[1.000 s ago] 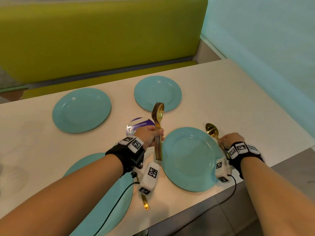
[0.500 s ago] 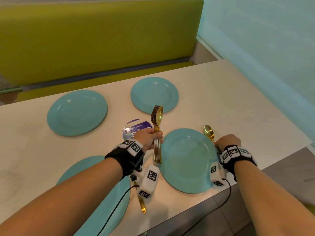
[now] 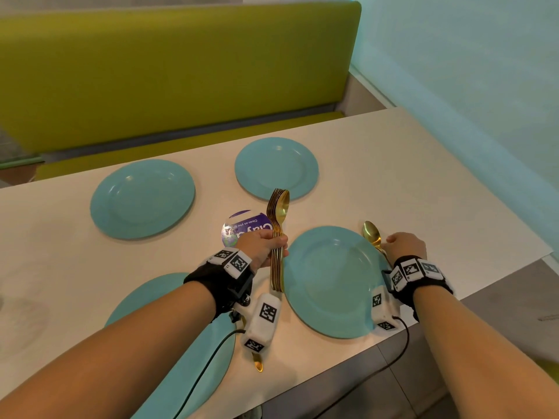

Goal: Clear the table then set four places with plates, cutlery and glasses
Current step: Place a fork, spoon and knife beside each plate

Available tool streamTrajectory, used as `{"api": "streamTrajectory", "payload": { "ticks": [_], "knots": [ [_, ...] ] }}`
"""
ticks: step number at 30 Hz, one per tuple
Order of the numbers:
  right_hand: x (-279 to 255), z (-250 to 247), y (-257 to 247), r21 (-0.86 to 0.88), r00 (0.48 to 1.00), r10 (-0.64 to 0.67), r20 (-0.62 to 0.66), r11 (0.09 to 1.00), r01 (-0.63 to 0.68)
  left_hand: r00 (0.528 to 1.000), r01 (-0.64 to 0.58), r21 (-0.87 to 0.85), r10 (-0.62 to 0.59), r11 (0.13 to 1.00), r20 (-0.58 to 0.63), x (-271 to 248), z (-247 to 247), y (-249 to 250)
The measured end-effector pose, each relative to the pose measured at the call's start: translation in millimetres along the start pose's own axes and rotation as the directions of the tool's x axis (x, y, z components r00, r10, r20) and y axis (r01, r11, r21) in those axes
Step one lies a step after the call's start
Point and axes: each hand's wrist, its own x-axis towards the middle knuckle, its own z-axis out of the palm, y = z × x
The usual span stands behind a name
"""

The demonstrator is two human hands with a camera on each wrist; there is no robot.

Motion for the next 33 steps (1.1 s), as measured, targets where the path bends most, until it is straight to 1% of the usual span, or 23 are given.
{"api": "streamTrajectory", "payload": {
  "ticks": [3, 4, 6, 8, 11, 13, 14, 15, 18, 20, 23, 26, 30, 32, 33],
  "knots": [
    [-13, -10, -31, 0.079, 0.991, -0.125, -0.041, 0.989, 0.128, 1.000, -0.005, -0.014, 0.005, 1.000, 0.010, -6, -8, 3],
    [-21, -13, -45, 0.105, 0.981, -0.189, -0.047, 0.976, 0.193, 1.000, -0.004, -0.018, 0.004, 1.000, 0.012, -8, -12, 4],
    [-38, -15, -77, 0.146, 0.940, -0.337, -0.050, 0.929, 0.341, 1.000, -0.004, 0.002, 0.004, 1.000, 0.014, -15, -22, 7],
    [-62, -16, -111, 0.187, 0.878, -0.478, -0.033, 0.860, 0.475, 1.000, -0.002, 0.065, 0.002, 0.998, 0.008, -21, -33, 10],
    [-105, -13, -157, 0.164, 0.746, -0.666, 0.004, 0.736, 0.656, 1.000, -0.016, 0.142, 0.019, 0.990, -0.019, -28, -52, 13],
    [-129, -8, -179, 0.120, 0.660, -0.749, 0.061, 0.662, 0.740, 0.999, -0.028, 0.198, 0.034, 0.980, -0.027, -33, -68, 14],
    [-138, -5, -187, 0.092, 0.630, -0.771, 0.098, 0.637, 0.765, 0.999, -0.037, 0.232, 0.045, 0.972, -0.028, -35, -76, 16],
    [-146, -2, -194, 0.055, 0.614, -0.778, 0.133, 0.624, 0.779, 0.999, -0.043, 0.264, 0.050, 0.964, -0.021, -38, -84, 18],
    [-163, 1, -208, 0.002, 0.600, -0.780, 0.177, 0.610, 0.792, 0.999, -0.050, 0.343, 0.042, 0.938, 0.029, -48, -104, 26],
    [-173, 1, -216, -0.039, 0.574, -0.792, 0.206, 0.580, 0.814, 0.997, -0.061, 0.377, 0.043, 0.924, 0.057, -54, -115, 31],
    [-183, 1, -224, -0.096, 0.542, -0.801, 0.256, 0.537, 0.838, 0.995, -0.076, 0.402, 0.042, 0.913, 0.092, -58, -126, 34],
    [-187, 3, -229, -0.124, 0.528, -0.804, 0.274, 0.515, 0.848, 0.991, -0.096, 0.408, 0.050, 0.908, 0.123, -56, -133, 30],
    [-173, 0, -231, -0.150, 0.540, -0.777, 0.324, 0.521, 0.840, 0.987, -0.112, 0.369, 0.061, 0.923, 0.148, -46, -130, 32],
    [-152, -5, -233, -0.163, 0.555, -0.760, 0.339, 0.533, 0.830, 0.991, -0.101, 0.332, 0.066, 0.938, 0.117, -36, -128, 40],
    [-139, -9, -234, -0.167, 0.572, -0.750, 0.332, 0.550, 0.818, 0.994, -0.092, 0.315, 0.067, 0.945, 0.089, -30, -128, 45]
  ]
}}
